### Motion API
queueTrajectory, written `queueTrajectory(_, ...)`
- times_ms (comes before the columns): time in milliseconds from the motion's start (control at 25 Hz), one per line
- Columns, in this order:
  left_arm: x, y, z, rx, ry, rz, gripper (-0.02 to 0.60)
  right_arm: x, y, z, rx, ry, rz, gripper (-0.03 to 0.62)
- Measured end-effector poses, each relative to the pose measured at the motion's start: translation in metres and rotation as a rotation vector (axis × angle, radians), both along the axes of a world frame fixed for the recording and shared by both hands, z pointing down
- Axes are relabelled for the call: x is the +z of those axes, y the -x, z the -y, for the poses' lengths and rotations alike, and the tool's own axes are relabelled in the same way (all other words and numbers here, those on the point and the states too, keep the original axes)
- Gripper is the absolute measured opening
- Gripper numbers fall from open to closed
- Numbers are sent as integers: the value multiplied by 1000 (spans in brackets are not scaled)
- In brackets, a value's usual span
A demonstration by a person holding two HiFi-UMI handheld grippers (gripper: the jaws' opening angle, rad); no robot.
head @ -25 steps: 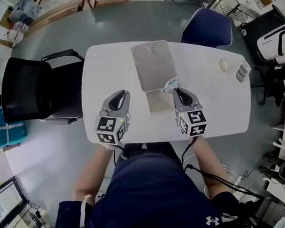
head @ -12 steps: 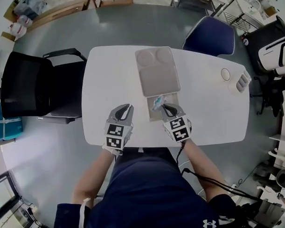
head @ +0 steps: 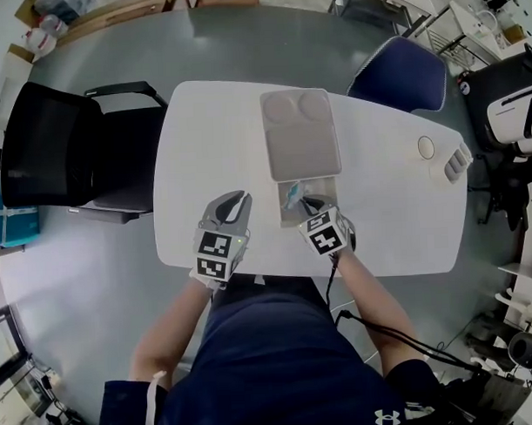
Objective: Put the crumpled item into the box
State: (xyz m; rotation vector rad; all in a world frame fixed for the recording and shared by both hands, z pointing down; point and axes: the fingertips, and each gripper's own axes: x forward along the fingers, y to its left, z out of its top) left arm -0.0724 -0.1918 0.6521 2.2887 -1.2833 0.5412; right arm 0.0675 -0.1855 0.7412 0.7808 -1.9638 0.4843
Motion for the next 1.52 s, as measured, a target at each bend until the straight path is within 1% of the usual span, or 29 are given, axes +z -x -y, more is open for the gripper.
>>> queueTrajectory(320,-4,4,-2,-19,-7,-1,44,14,-1,0,-37,24,-89,35)
queueTrajectory(360,-5,5,-3,-21,-6,-1,44,16,-2,1,-42,25,-101,52)
queueTrajectory(440,-5,6,-3,-25,-8,-1,44,18,-3,0,-39,29,-113,134)
queueTrajectory(560,-8,8,-2,-25,-17,0,44,18,-4,-1,-18,28,-109,201)
queueTrajectory(720,-15,5,0,-15,-38,0,44,10,-9,1,26,2,-94,239)
queueTrajectory(880,-30,0,6,4,-81,8,44,-12,-16,8,96,-49,-33,240)
queueTrajectory(1000,-45,-1,11,6,-114,10,44,-42,-25,15,169,-132,31,221)
queueTrajectory(1080,-59,1,15,2,-142,4,44,-73,-32,22,233,-226,111,192)
queueTrajectory(1160,-76,4,21,-3,-189,9,44,-107,-40,30,286,-324,206,163)
queueTrajectory(1240,-96,8,28,0,-257,42,44,-138,-49,38,320,-398,269,152)
queueTrajectory(1360,-120,8,35,26,-369,136,44,-185,-65,47,359,-507,321,144)
queueTrajectory(1440,-130,5,32,41,-409,164,44,-216,-76,49,375,-582,346,129)
queueTrajectory(1520,-133,3,26,44,-422,164,44,-242,-83,47,391,-644,367,113)
